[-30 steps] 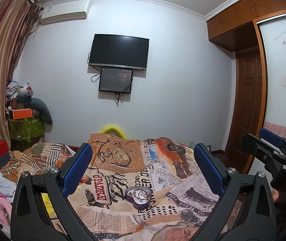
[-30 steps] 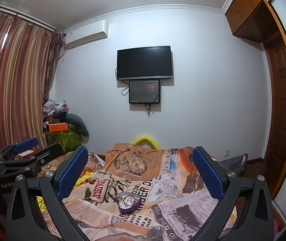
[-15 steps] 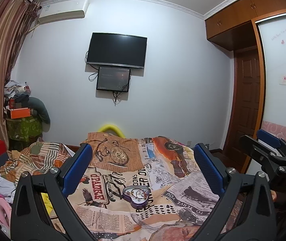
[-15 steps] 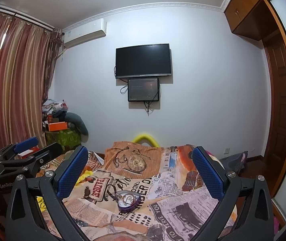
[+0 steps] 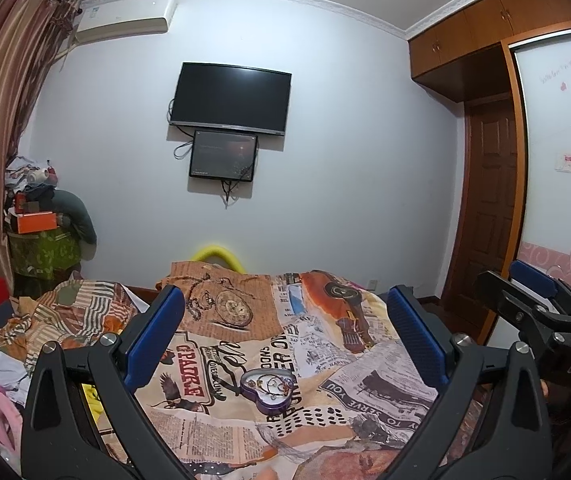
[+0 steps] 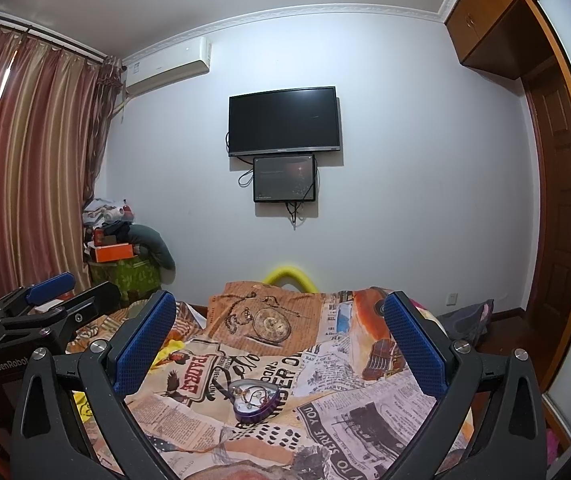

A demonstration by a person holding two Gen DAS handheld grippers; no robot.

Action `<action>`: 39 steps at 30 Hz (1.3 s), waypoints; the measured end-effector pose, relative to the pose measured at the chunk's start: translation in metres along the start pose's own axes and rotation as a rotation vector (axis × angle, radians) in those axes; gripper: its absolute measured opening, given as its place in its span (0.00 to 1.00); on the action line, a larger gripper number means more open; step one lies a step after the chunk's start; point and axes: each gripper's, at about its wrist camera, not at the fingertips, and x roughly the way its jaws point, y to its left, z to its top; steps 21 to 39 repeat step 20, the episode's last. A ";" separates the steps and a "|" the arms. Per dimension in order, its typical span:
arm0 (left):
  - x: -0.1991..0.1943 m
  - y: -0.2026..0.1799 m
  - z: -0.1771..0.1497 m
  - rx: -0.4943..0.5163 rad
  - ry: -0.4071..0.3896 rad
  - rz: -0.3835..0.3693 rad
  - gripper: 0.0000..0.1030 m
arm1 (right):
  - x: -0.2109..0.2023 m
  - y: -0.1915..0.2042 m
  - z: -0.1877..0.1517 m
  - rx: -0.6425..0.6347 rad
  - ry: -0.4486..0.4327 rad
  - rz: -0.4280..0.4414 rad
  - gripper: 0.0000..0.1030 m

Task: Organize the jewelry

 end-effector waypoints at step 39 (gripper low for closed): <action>0.005 -0.003 -0.003 0.014 0.013 0.003 0.99 | 0.004 -0.003 -0.004 0.013 0.016 -0.003 1.00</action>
